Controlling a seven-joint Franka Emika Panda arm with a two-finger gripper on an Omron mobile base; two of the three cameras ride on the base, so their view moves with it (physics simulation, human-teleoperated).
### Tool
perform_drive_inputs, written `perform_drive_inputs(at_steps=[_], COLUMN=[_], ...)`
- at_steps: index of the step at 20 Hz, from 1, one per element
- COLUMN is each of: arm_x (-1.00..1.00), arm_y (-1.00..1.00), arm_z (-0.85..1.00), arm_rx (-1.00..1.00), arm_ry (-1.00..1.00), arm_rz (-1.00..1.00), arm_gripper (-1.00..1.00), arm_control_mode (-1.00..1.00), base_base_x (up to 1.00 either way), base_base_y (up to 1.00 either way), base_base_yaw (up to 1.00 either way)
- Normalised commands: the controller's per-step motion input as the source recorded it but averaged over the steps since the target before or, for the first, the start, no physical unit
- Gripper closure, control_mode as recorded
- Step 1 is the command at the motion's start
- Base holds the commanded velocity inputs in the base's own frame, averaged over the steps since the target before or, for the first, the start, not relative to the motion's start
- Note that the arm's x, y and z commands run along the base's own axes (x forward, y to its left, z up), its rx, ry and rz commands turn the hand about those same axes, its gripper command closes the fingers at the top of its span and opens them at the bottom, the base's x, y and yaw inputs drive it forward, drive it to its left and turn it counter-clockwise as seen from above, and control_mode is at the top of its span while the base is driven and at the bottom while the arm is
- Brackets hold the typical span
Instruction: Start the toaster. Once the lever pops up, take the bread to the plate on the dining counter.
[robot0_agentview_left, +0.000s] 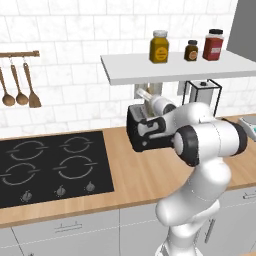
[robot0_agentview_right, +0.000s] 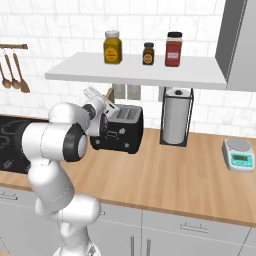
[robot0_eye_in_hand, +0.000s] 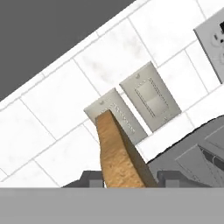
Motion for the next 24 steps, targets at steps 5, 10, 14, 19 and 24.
perform_drive_inputs(at_steps=[5,10,14,19,24], arm_x=[0.00,-0.02,-0.46,-0.93,-1.00], arm_y=[-0.28,-0.40,-0.65,-0.68,-0.37], arm_z=[0.72,0.53,0.08,0.11,0.45], arm_rx=[0.35,0.39,0.39,0.45,0.33], arm_ry=[0.00,0.00,0.03,0.00,0.00], arm_rz=[-0.01,-0.01,0.00,0.00,0.00], arm_gripper=[1.00,1.00,1.00,1.00,1.00], arm_control_mode=[-1.00,-1.00,-1.00,-1.00,-1.00], base_base_x=[0.00,0.00,0.00,0.00,0.00], base_base_y=[0.00,0.00,0.00,0.00,0.00], base_base_yaw=[0.00,0.00,0.00,0.00,0.00])
